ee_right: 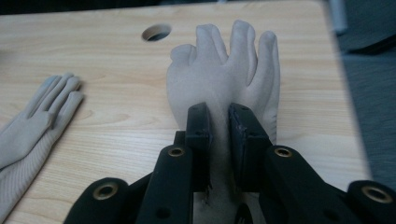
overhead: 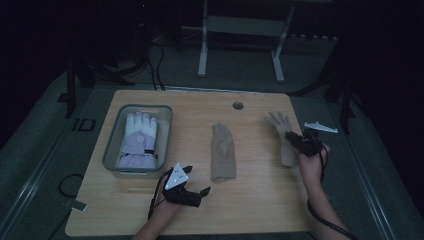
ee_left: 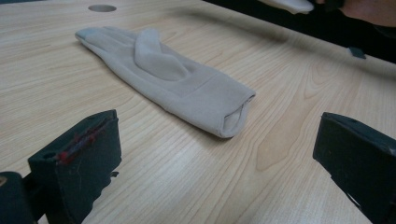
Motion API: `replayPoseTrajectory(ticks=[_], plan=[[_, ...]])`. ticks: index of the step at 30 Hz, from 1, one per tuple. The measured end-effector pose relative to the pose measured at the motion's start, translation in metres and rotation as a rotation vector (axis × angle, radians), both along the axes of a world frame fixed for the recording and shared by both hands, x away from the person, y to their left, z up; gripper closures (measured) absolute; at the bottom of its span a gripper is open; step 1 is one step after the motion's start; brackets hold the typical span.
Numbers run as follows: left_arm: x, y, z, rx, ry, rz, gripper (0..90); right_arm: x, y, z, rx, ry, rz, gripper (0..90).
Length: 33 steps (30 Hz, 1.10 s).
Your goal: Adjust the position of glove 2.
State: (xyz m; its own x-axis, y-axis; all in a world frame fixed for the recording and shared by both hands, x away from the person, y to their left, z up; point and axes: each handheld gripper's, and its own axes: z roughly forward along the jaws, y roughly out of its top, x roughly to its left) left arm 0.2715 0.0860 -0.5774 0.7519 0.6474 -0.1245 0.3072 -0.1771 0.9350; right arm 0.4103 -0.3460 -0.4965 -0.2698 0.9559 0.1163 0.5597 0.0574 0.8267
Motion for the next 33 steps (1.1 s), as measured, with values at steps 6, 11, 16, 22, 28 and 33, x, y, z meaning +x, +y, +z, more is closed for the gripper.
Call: replayPoseTrajectory(ticks=[6,11,16,22,28,33], plan=[[0.000,0.000,0.000,-0.003,-0.005,0.003,1.3,-0.030,-0.003,0.007,-0.011,-0.011,-0.044,78.6],[-0.001,0.001,0.000,-0.010,-0.009,0.001,1.3,-0.048,-0.003,-0.011,-0.014,-0.012,-0.093,78.3],[-0.001,0.002,0.000,-0.016,-0.011,0.003,1.3,-0.049,-0.002,-0.038,-0.025,0.073,-0.103,77.4],[-0.001,0.000,0.000,0.008,-0.012,-0.003,1.3,-0.044,0.002,-0.059,-0.045,0.134,-0.086,75.5],[-0.001,0.000,0.000,0.012,-0.013,-0.004,1.3,-0.046,0.003,-0.060,-0.050,0.121,-0.078,71.3],[-0.001,0.000,0.000,0.011,-0.012,-0.005,1.3,-0.045,0.002,-0.048,-0.077,0.120,-0.045,63.1]])
